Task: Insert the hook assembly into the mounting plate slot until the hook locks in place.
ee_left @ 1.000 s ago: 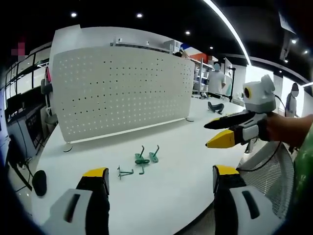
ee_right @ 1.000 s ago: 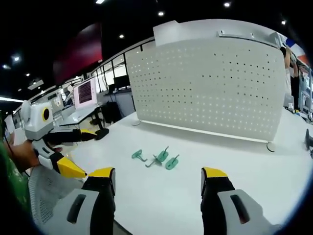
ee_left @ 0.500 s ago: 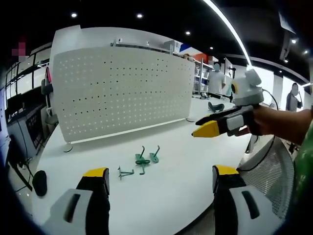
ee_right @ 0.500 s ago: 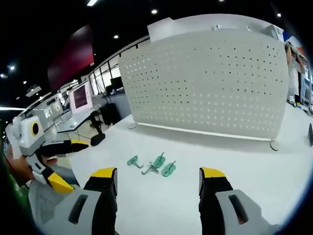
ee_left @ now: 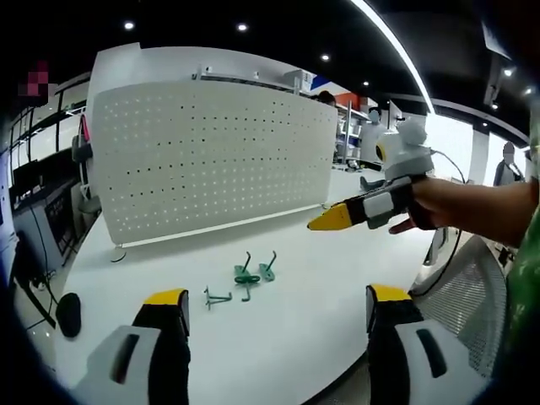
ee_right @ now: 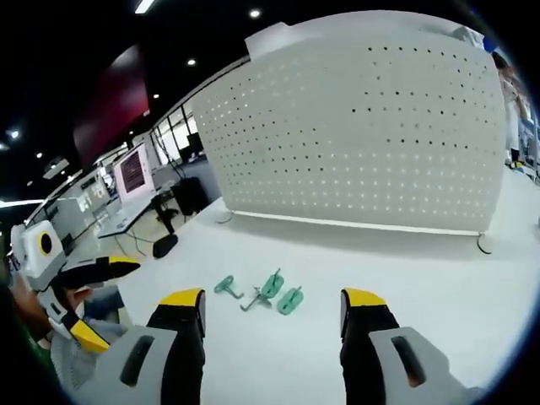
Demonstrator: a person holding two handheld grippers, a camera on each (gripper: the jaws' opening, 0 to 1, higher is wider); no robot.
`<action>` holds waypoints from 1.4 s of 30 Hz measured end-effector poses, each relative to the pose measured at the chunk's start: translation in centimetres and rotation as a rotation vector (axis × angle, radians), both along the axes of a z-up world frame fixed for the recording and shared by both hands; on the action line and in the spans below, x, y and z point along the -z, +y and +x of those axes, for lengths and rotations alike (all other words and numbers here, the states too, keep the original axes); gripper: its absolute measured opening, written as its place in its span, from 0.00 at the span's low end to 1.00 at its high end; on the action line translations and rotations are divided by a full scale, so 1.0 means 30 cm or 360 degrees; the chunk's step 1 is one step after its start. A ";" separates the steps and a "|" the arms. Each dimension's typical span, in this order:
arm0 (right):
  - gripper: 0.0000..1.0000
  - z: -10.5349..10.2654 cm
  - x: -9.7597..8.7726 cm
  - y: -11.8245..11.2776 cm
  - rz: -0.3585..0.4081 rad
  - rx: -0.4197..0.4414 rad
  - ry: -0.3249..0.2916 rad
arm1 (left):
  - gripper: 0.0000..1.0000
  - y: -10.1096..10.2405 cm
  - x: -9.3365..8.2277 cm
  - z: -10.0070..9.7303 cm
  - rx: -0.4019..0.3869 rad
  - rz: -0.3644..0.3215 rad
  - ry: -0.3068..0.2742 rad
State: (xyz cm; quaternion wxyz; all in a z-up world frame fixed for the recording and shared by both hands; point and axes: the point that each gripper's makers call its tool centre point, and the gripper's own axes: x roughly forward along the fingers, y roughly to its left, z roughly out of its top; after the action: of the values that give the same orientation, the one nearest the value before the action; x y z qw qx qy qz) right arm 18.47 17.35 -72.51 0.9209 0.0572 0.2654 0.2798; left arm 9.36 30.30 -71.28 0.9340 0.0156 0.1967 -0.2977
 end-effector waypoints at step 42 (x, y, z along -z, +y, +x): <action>0.52 0.138 0.215 0.059 -0.0098 -0.0062 0.0362 | 0.86 0.006 0.004 0.001 -0.0012 0.0010 0.0003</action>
State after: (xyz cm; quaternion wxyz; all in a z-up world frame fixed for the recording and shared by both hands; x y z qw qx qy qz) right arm 22.61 19.12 -78.94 0.8805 0.0551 0.3777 0.2810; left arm 9.40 30.48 -71.39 0.9349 0.0174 0.1985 -0.2937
